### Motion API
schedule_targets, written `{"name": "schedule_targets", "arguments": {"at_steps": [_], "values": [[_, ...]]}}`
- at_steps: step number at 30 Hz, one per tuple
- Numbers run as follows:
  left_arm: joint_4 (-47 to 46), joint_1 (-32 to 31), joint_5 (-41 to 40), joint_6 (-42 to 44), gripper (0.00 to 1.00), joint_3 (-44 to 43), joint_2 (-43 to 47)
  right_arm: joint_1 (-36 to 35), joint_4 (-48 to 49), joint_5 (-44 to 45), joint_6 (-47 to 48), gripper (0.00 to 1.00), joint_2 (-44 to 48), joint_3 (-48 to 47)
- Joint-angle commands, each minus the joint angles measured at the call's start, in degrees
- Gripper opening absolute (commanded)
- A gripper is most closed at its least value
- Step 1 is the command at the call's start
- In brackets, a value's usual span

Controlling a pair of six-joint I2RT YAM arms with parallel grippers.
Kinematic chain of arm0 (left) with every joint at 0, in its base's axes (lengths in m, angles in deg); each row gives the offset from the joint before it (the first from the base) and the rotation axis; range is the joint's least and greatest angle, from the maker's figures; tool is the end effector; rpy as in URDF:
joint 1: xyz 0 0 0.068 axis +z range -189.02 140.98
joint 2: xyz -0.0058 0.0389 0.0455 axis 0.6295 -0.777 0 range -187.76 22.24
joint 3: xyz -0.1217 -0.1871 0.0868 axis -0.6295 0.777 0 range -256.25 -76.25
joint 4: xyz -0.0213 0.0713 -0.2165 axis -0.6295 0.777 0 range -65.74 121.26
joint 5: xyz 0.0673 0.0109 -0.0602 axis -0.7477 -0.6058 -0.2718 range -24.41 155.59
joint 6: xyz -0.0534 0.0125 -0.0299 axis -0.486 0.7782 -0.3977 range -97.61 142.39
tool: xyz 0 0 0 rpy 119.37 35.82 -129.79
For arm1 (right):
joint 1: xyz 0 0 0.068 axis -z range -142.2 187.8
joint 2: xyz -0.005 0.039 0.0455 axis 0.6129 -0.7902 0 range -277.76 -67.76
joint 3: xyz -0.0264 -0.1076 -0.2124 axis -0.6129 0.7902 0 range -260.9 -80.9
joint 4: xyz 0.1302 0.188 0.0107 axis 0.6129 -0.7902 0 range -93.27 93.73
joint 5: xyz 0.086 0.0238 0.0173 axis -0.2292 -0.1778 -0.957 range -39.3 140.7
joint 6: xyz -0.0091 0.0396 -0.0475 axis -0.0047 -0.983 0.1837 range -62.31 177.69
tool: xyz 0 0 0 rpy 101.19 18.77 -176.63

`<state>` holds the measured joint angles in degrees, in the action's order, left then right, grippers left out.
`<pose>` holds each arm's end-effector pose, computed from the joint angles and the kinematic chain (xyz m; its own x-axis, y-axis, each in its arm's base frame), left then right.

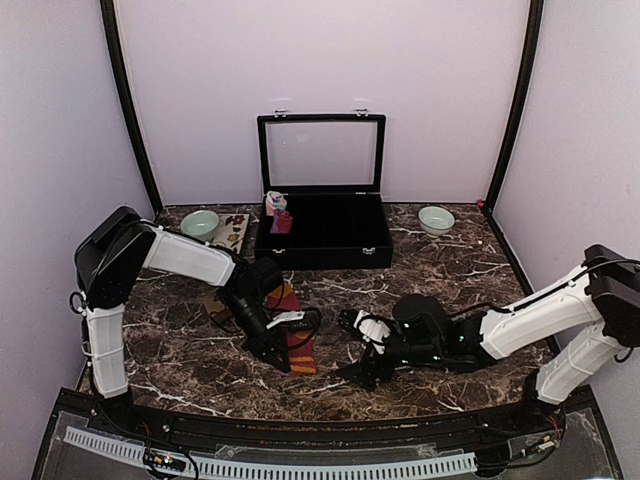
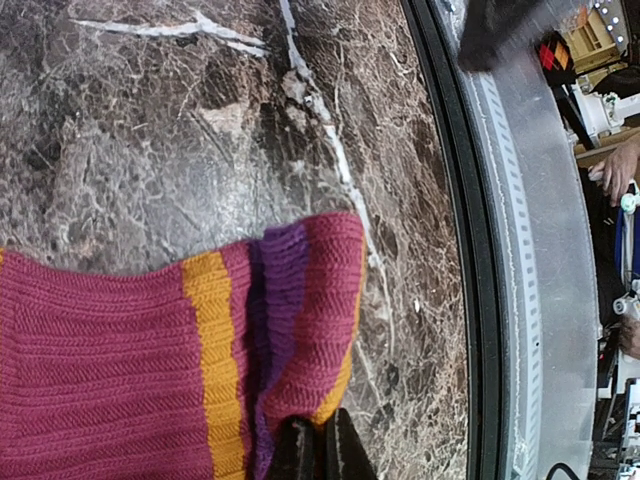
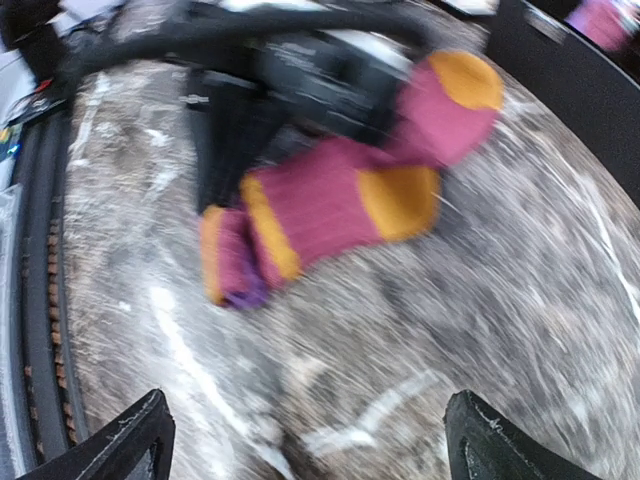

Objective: Roll the socks
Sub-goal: Roll the sock at the center of the board.

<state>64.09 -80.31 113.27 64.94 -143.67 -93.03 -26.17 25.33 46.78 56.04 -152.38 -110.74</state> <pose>0.2079 -0.2294 0.0996 -0.2375 0.8145 -0.5294 0.8515 -0.0877 -0.5170 0.1157 0.2442 0.1386 -0.2666 -0.4803 -0.8356 -0.9142 0.4005 0.0615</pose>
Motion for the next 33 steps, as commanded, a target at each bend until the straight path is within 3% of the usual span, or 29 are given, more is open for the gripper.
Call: {"name": "schedule_targets", "arguments": {"at_steps": [1,14,33], "values": [[5.01,0.77,-6.79,-0.14,0.0,1.06,-3.78,-2.64,5.49,-5.62,6.78,0.9,-4.03,-4.59],[6.52,1.92,-5.67,0.65,0.0,0.56,-5.57,-3.27,8.32,-15.37,13.92,0.64,-20.49,-16.0],[6.7,2.08,-5.67,0.96,0.0,-0.21,-5.94,-1.69,9.54,-17.66,12.82,0.27,-28.4,-19.63]]}}
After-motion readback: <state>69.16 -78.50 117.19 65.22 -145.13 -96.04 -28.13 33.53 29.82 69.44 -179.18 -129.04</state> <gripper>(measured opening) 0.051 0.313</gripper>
